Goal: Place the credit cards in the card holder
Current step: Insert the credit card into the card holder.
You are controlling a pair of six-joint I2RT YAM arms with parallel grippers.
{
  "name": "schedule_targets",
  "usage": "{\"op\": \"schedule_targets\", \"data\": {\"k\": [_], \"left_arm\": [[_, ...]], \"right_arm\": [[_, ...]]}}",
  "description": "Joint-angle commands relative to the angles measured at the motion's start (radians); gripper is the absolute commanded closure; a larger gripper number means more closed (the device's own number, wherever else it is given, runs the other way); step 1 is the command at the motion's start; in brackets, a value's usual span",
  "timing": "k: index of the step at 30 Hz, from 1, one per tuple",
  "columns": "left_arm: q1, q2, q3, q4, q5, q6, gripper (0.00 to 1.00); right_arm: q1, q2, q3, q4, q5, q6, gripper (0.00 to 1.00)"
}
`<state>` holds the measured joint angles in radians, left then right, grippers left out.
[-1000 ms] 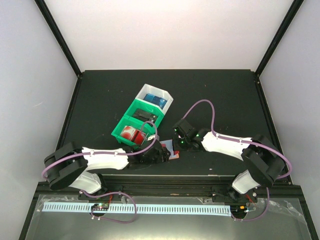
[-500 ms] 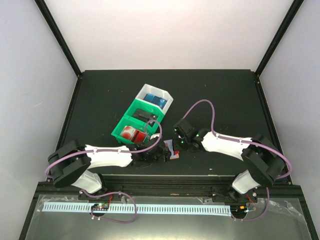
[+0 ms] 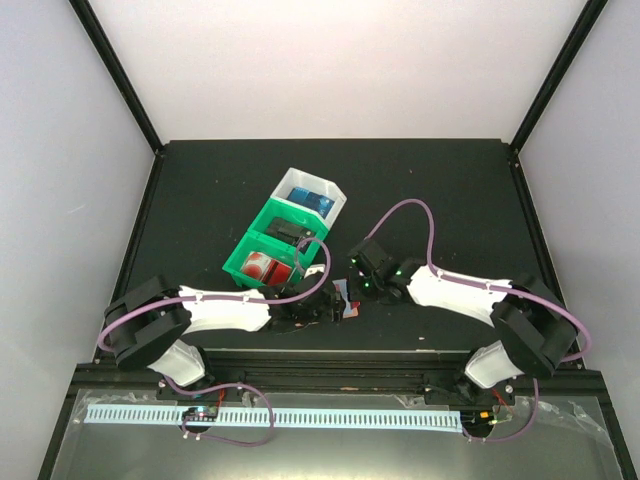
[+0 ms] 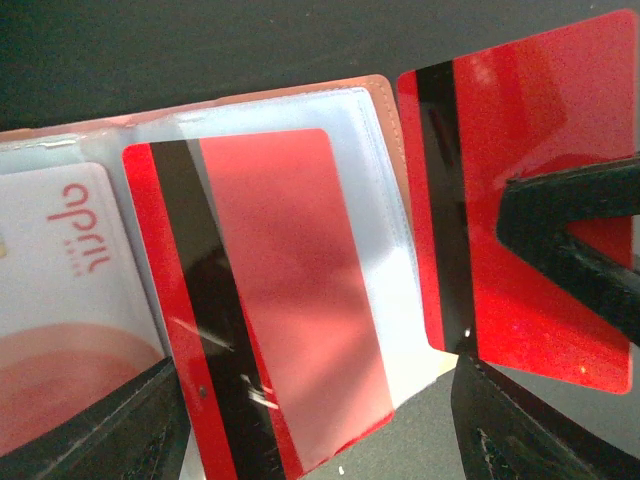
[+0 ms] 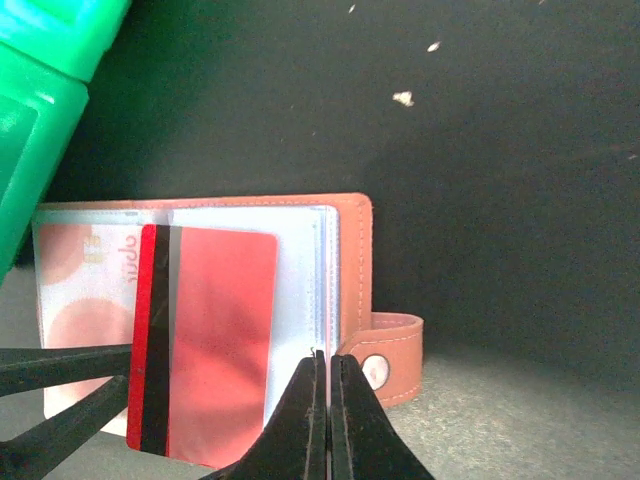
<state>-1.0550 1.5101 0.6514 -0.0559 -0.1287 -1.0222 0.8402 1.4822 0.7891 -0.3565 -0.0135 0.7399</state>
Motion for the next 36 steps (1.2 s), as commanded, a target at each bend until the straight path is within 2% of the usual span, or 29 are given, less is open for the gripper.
{"op": "schedule_targets", "data": {"k": [1, 6, 16, 26, 36], "left_arm": [[-0.003, 0.025, 0.042, 0.027, -0.009, 0.028, 0.28], [-0.003, 0.018, 0.033, 0.007, -0.004, 0.029, 0.28], [-0.003, 0.072, 0.076, 0.060, 0.080, 0.114, 0.28], [-0.003, 0.080, 0.061, 0.144, 0.144, 0.128, 0.27], [-0.017, 0.015, 0.100, -0.127, 0.067, 0.011, 0.28]], "right_arm": [[0.003, -0.051, -0.007, -0.030, 0.075, 0.009, 0.99], [0.003, -0.063, -0.006, -0.062, 0.103, 0.001, 0.99], [0.003, -0.005, -0.011, -0.064, 0.096, -0.005, 0.99], [0.003, 0.016, -0.023, -0.048, 0.082, -0.005, 0.99], [0.003, 0.013, -0.028, -0.049, 0.089, 0.001, 0.99]]}}
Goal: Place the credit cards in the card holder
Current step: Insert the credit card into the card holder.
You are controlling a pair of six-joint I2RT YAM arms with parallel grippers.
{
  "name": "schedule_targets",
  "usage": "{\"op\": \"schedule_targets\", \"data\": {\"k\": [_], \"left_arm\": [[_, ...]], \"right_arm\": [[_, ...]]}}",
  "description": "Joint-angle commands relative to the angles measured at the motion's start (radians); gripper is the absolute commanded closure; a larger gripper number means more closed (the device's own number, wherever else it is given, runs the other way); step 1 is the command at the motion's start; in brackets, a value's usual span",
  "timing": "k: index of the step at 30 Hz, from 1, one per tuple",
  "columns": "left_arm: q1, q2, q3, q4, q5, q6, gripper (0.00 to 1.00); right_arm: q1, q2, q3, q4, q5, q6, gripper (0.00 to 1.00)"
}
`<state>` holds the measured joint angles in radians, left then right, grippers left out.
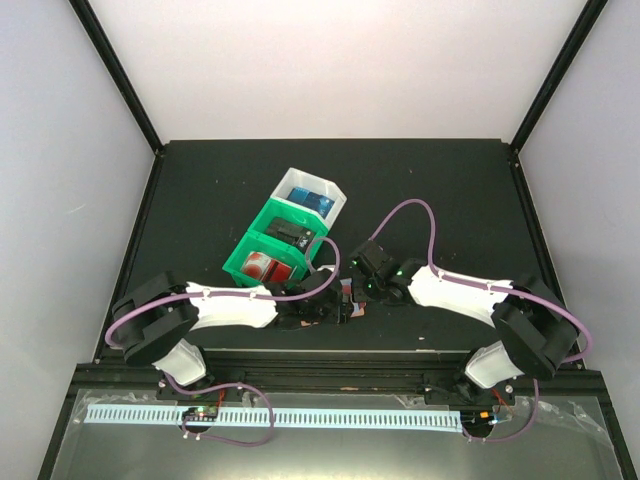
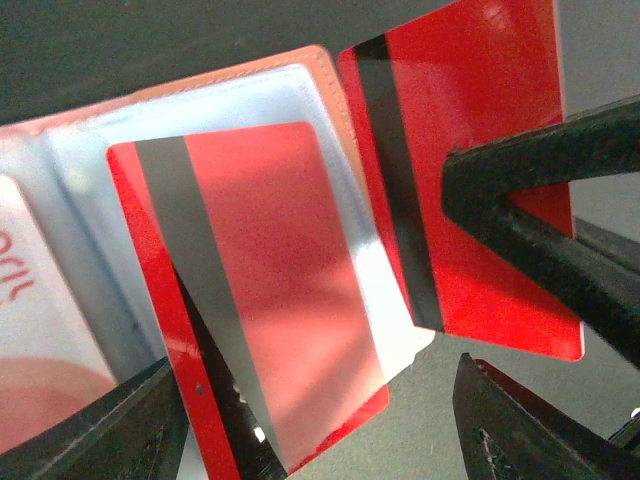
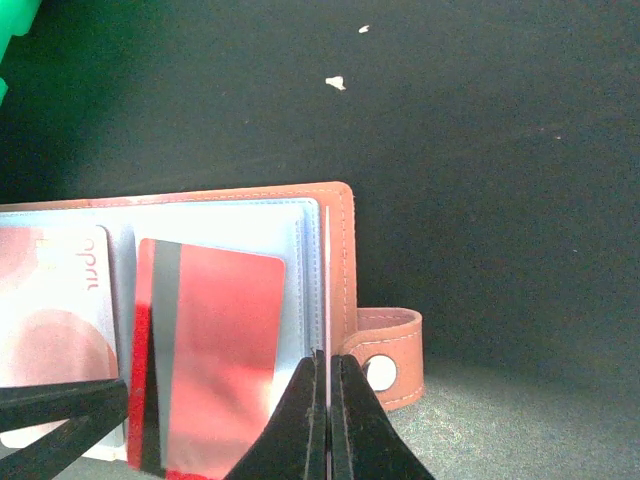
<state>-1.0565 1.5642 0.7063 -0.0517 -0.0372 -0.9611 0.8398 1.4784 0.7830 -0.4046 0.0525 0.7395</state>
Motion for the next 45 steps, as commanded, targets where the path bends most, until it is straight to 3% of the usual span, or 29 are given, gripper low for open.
{"op": "schedule_targets", "data": {"k": [1, 14, 20, 34, 39, 45], "left_arm": [[-0.018, -0.042, 0.046, -0.143, -0.030, -0.051, 0.28], [-0.022, 0.003, 0.073, -0.082, 0.018, -0.003, 0.33], [-0.020, 0.015, 0.044, 0.038, 0.062, 0.012, 0.33], [-0.024, -0.083, 0.007, -0.038, -0.032, 0.047, 0.36], [-0.010, -0.095, -0.003, -0.075, -0.049, 0.037, 0.46], [0.028, -0.115, -0.049, -0.097, -0.070, -0.008, 0.61]], "right_arm": [[0.003, 0.017, -0.022, 0.001, 0.022, 0.003, 0.99], [0.003, 0.022, -0.020, 0.007, 0.015, 0.002, 0.99], [0.004, 0.012, -0.022, 0.009, 0.014, 0.000, 0.99], [0.003, -0.130, -0.046, 0.001, -0.008, -0.035, 0.99], [0.019, -0.208, -0.085, -0.004, -0.140, -0.098, 0.99], [0.117, -0.179, -0.086, -0.050, -0.187, -0.125, 0.99]]}}
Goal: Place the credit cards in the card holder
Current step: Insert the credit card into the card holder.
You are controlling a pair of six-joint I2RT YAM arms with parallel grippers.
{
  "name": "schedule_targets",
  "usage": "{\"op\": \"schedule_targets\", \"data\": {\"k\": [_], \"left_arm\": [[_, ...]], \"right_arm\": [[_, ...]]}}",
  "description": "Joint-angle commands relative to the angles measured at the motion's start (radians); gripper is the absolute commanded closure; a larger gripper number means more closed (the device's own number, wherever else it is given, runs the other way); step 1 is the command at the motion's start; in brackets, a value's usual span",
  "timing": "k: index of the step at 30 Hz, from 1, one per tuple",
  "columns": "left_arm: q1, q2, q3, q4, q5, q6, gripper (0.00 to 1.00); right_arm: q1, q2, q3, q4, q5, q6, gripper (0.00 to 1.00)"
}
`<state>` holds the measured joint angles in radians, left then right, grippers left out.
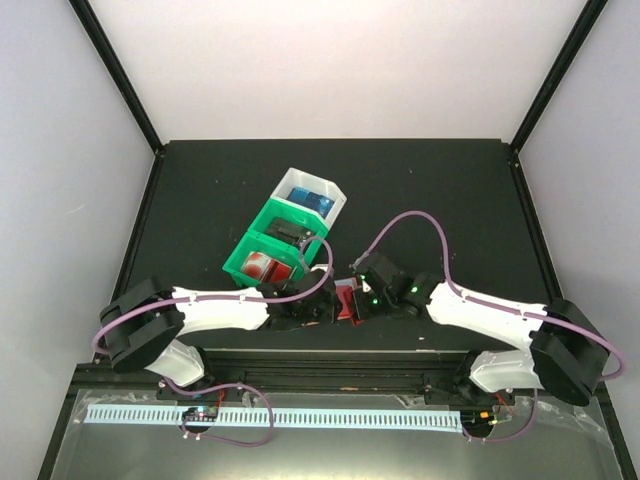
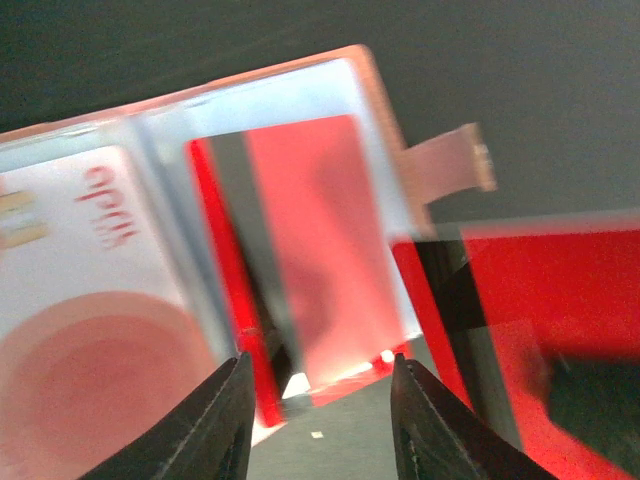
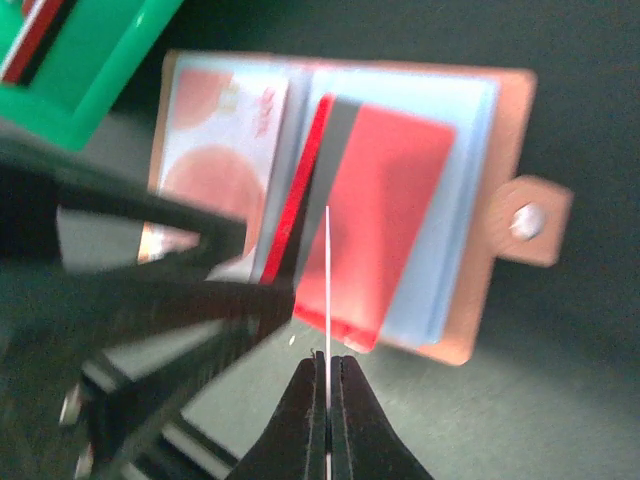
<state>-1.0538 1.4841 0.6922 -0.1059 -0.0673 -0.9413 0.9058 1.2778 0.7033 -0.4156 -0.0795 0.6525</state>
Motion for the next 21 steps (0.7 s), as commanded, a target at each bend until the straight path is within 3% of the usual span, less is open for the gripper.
{"op": "schedule_targets", "data": {"k": [1, 12, 21], "left_arm": [[0.031, -0.045, -0.045, -0.040, -0.041, -0.034, 0.64], [0.075, -0.048, -0.111, 0.009, -0.006, -0.044, 0.75], [0.088, -0.040, -0.117, 0.020, 0.012, -0.036, 0.77]], "right_arm": [[0.064, 0.041, -0.003, -0.044, -0.056, -0.040, 0.99], [0.118, 0.131, 0.023, -0.067, -0.074, -0.054, 0.99], [0.120, 0.158, 0.038, -0.072, -0.040, -0.046, 0.99]]}}
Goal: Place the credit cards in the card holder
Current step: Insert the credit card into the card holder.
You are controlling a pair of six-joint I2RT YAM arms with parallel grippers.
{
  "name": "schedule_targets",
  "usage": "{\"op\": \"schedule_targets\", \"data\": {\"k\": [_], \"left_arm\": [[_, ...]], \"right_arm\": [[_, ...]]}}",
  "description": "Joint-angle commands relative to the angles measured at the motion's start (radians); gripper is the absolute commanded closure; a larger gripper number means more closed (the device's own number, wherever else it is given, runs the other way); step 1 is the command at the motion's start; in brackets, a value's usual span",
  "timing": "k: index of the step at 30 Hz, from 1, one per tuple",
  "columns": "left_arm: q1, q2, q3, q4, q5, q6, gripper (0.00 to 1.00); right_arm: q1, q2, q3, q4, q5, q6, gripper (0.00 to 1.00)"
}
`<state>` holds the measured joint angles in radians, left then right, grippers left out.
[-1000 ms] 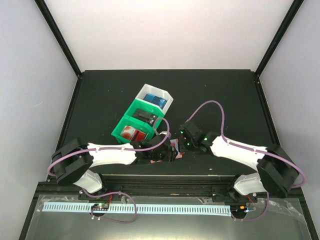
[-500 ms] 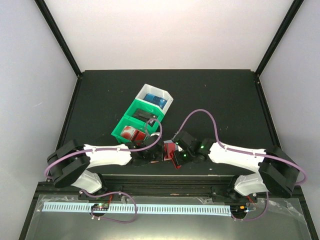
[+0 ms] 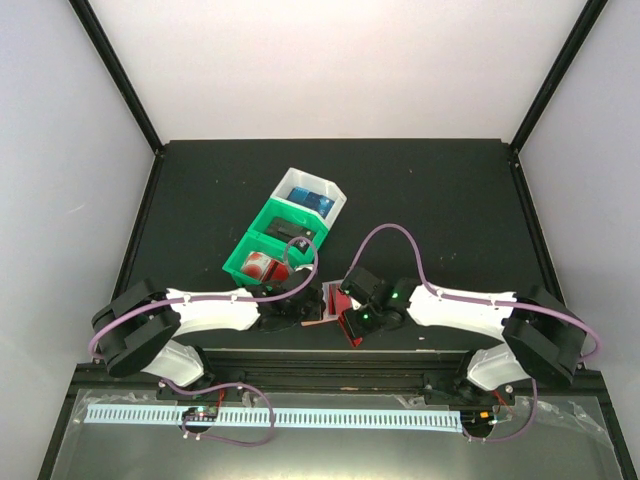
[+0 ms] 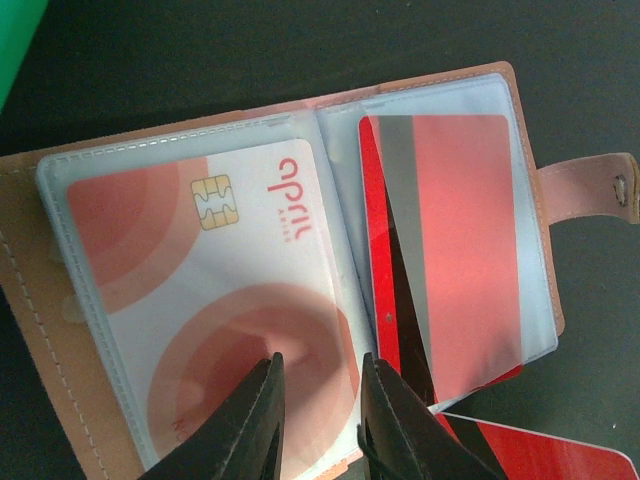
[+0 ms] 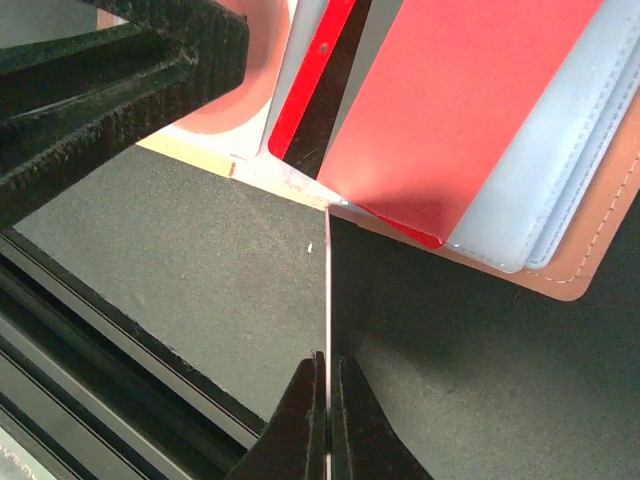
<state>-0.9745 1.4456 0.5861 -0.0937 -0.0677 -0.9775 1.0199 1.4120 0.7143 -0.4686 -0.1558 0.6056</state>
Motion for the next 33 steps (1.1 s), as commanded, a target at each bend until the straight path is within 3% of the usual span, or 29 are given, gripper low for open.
{"op": "schedule_targets", "data": {"k": [1, 9, 13, 18, 25, 33], "left_arm": [[0.009, -0.001, -0.011, 0.008, 0.013, 0.002, 0.77], [0.008, -0.007, -0.019, 0.057, 0.067, 0.041, 0.76], [0.010, -0.008, -0.012, 0.106, 0.114, 0.042, 0.66], [0.010, 0.026, 0.012, 0.123, 0.117, 0.007, 0.58], [0.011, 0.072, 0.045, 0.074, 0.085, -0.037, 0.53], [0.011, 0.098, 0.067, 0.106, 0.127, -0.006, 0.53]], "right_arm": [[0.006, 0.029, 0.032, -0.018, 0.054, 0.008, 0.99], [0.005, -0.026, 0.042, -0.023, 0.122, 0.054, 0.99], [0.005, -0.096, 0.015, -0.042, 0.045, 0.003, 0.99], [-0.011, -0.157, 0.009, -0.078, 0.155, 0.015, 0.99], [-0.050, -0.032, 0.108, -0.139, 0.377, 0.027, 0.99], [-0.072, 0.082, 0.140, -0.137, 0.400, 0.018, 0.99]]}}
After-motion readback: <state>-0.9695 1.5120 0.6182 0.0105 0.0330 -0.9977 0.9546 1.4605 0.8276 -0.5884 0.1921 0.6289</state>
